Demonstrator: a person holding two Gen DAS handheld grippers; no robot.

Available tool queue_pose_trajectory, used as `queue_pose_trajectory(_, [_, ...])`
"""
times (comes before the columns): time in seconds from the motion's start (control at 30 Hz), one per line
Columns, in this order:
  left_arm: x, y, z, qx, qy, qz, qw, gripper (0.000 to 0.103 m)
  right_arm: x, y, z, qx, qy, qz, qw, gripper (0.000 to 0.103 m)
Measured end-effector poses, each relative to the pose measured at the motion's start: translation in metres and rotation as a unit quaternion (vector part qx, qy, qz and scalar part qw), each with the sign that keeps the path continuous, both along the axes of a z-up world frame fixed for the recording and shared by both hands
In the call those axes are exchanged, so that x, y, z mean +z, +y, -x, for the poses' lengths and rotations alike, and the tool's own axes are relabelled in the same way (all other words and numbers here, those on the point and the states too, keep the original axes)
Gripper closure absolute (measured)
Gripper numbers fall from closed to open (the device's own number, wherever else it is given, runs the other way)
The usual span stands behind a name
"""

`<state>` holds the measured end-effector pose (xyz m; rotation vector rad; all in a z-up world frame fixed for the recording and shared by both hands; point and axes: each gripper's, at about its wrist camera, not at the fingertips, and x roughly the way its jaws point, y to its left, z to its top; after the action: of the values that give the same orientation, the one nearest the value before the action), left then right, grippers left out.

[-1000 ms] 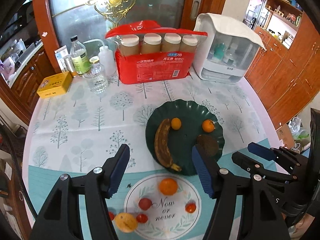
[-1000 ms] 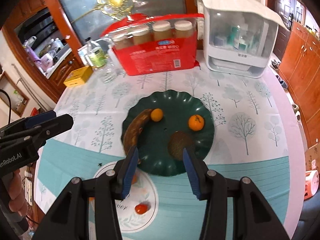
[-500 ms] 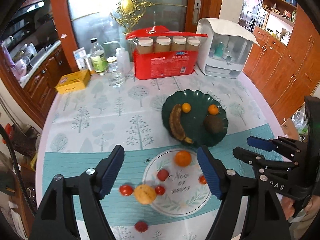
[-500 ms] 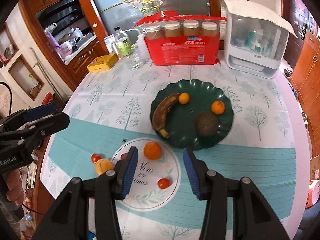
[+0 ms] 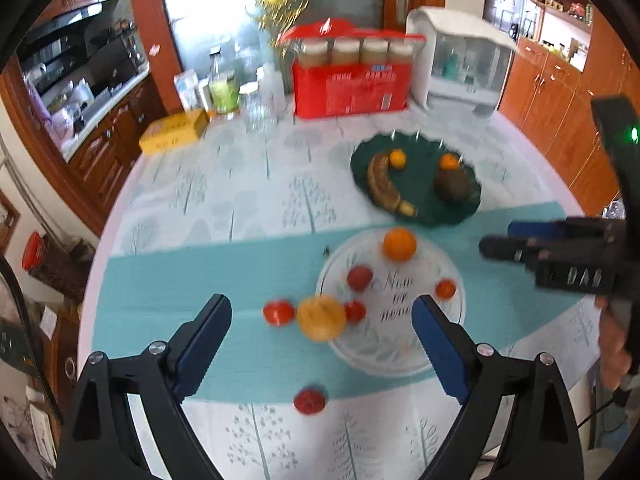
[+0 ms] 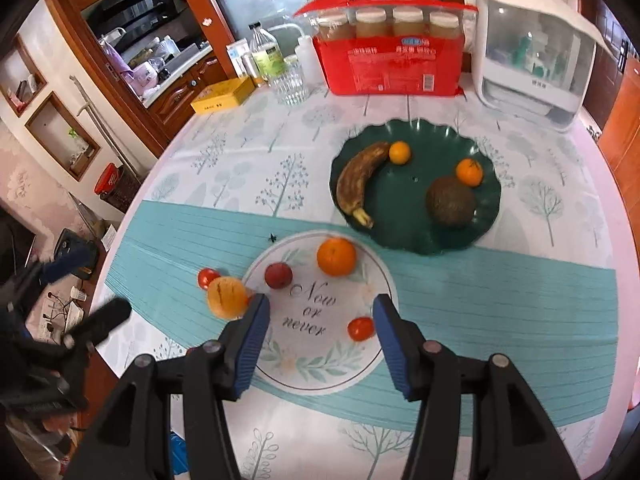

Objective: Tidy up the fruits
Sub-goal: 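Withdraw both tools from the green plate toward the remaining fruits, then close the left tool on the red lychee while the right tool approaches a tomato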

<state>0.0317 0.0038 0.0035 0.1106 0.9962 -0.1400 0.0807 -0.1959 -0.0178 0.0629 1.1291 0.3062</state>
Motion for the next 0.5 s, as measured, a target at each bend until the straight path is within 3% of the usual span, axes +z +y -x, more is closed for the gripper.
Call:
queue_pose_trajectory(0.3, [-0.081,0.028,0.021,0.056,0.077,0.037,0.9948,0.012,-0.04,0.002,0.013,-0.008,0.01,0.032,0.999,0.049])
queue_pose_trajectory(0.5, [-0.113,0.042,0.027,0.084,0.102,0.068,0.9888,0.012,-0.062,0.001,0.019,-0.012,0.013,0.046,0.999,0.049])
